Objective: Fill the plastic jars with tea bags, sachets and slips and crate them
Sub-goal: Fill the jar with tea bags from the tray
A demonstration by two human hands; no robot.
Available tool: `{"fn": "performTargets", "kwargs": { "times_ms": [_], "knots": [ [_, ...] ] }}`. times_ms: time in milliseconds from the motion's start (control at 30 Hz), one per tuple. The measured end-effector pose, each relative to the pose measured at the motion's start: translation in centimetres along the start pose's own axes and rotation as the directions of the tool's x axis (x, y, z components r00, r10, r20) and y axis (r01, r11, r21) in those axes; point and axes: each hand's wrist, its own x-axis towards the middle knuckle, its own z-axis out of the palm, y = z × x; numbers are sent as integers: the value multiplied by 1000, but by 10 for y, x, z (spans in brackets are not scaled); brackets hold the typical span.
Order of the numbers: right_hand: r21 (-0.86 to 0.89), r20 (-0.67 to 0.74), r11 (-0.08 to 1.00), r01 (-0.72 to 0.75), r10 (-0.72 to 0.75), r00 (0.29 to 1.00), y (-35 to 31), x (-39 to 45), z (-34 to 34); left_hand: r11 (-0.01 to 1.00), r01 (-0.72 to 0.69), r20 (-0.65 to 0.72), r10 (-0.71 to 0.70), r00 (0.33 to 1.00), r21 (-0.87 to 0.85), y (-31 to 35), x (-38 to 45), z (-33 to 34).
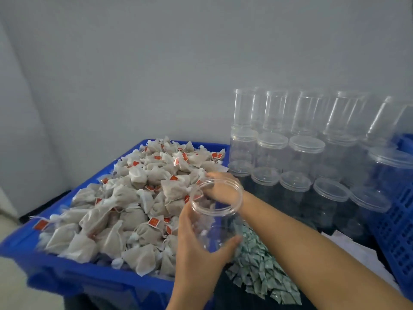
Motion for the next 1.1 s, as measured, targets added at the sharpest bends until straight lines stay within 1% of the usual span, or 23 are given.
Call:
{"fn": "performTargets", "kwargs": {
  "times_ms": [67, 100, 200, 267, 367, 500, 600, 700, 767, 833, 933, 1000, 1100],
  "knots": [
    [-121, -12, 992, -26, 25, 1000, 2, 4, 9, 1000, 8, -7, -8, 1000, 1, -2, 1, -3],
    [-114, -15, 993, -35, 34, 999, 2, 4, 12, 1000, 4, 5, -4, 1000, -3, -3, 1, -4],
    [2, -50, 999, -42, 42, 998, 4, -1, 9, 999, 5, 28, -4, 1000, -36, -5, 2, -3],
    [62, -105, 998, -5, 11, 994, 3, -6, 2, 999, 15, 32, -14, 999, -51, -7, 1, -4],
    [94, -176, 994, 61, -44, 983, -3, -11, -19, 999, 33, 29, -32, 999, -31, -8, 0, -5],
    [264, -235, 957, 117, -53, 970, -16, -22, -59, 997, 74, 28, -74, 997, 5, -8, 0, -4],
    [410, -237, 897, 165, -70, 969, -31, -40, -93, 997, 65, 13, -66, 998, 42, -7, 1, -3],
    [462, -224, 859, 221, -129, 966, -43, -63, -120, 996, 63, -2, -63, 998, 64, -7, 8, -4],
    [482, -167, 845, 232, -171, 971, -47, -78, -132, 992, 54, 15, -56, 998, 117, -4, 12, -4],
    [431, -93, 874, 225, -206, 974, -50, -89, -136, 985, 33, 32, -39, 999, 168, -3, 15, -2],
    [255, 0, 936, 244, -253, 968, -53, -101, -130, 977, -13, 19, 9, 1000, 215, -1, 14, 4],
    [151, 34, 948, 279, -287, 957, -54, -107, -125, 971, -53, -4, 55, 998, 235, 0, 12, 7],
    [34, 79, 946, 323, -324, 943, -58, -115, -121, 968, -69, -36, 79, 996, 242, 1, 10, 7]
  ]
}}
